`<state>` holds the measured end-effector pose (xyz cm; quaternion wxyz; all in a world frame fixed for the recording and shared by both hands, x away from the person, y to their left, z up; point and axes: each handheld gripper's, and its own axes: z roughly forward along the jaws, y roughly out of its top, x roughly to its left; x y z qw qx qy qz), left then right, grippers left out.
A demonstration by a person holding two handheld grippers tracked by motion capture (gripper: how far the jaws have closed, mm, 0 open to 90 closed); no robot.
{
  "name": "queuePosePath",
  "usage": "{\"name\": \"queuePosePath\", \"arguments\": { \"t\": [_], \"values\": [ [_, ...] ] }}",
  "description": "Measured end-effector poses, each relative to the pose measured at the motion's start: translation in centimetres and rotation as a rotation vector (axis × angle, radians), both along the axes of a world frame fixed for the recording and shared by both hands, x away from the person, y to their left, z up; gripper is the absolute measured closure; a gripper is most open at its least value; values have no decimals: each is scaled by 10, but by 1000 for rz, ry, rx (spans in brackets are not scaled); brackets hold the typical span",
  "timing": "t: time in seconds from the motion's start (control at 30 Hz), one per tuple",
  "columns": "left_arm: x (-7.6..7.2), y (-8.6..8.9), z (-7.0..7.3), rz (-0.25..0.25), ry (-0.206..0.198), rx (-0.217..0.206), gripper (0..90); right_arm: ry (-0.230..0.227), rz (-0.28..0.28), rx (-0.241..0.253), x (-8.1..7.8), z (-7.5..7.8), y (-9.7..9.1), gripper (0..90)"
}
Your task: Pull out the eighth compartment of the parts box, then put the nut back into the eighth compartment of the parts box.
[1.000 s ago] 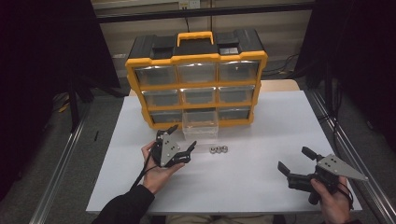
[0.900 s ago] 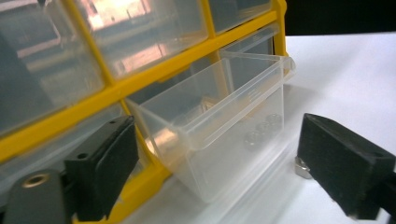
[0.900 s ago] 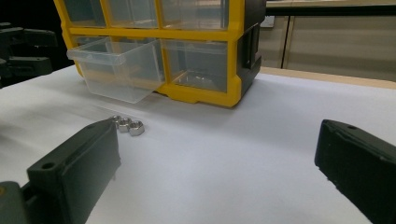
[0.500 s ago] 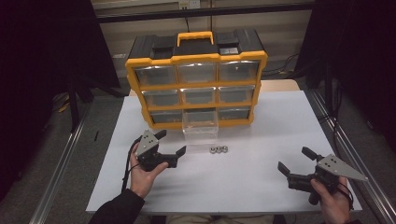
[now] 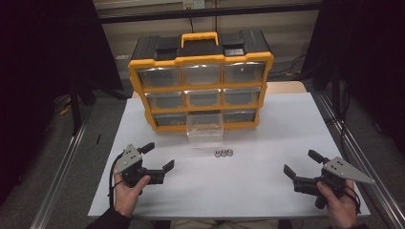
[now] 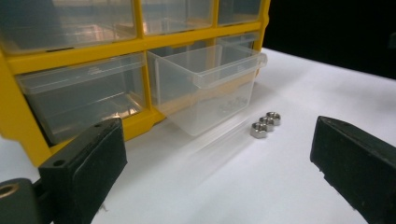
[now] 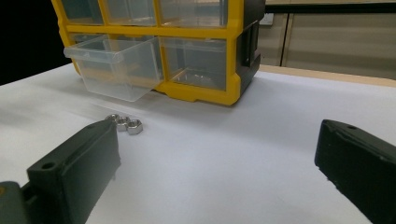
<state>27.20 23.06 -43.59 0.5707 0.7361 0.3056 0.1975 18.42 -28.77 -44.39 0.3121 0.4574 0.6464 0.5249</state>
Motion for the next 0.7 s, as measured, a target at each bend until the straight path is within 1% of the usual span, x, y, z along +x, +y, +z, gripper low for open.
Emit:
{"name": "queuePosePath", "arguments": {
  "t": [0.03, 0.07, 0.1, 0.13, 0.17, 0.2, 0.23, 0.27, 0.3, 0.37, 0.43, 0.47, 0.5, 0.57, 0.63, 0.7],
  "values": [
    [-2, 3, 0, 4, 3, -5, 34, -1, 0, 0, 0, 0, 0, 0],
    [-5, 7, 0, 7, -9, 14, 35, -2, 2, 1, 0, 0, 0, 0],
    [-7, 7, -1, 23, -17, 14, 35, -2, 2, 4, -1, 0, 0, 0],
    [-9, 9, -1, 27, -32, 35, 36, 0, -2, 2, -1, 0, -1, 0],
    [-13, 10, -2, 42, -28, 37, 38, -3, -2, 5, -1, 0, -1, 0],
    [-15, 11, -3, 44, -25, 43, 41, -4, 0, 7, -2, 0, -1, 0],
    [-16, 13, -3, 45, -20, 38, 40, -6, 2, 5, -2, 0, -1, 0],
    [-16, 13, -3, 53, -19, 24, 41, -5, 5, 4, -3, 0, -1, 0],
    [-16, 14, -3, 53, -23, 36, 40, -8, 5, 2, -2, 0, -1, 0],
    [-14, 14, -3, 55, -21, 30, 41, -6, 6, 3, -2, 0, -1, 0],
    [-13, 14, -3, 56, -18, 38, 40, -6, 9, 1, -3, 0, -1, 0],
    [-13, 15, -3, 57, -26, 42, 41, -7, 8, 2, -3, 0, -1, 0],
    [-12, 15, -3, 52, -24, 34, 41, -8, 8, 2, -3, 1, -1, 0],
    [-11, 14, -3, 57, -26, 43, 41, -6, 6, 0, -2, 0, -1, 0],
    [-9, 13, -4, 42, -17, 44, 41, -6, 4, -1, -1, 0, 0, 0],
    [-8, 12, -4, 40, -16, 52, 41, -5, 5, -2, -1, 0, 0, 0]
  ]
}}
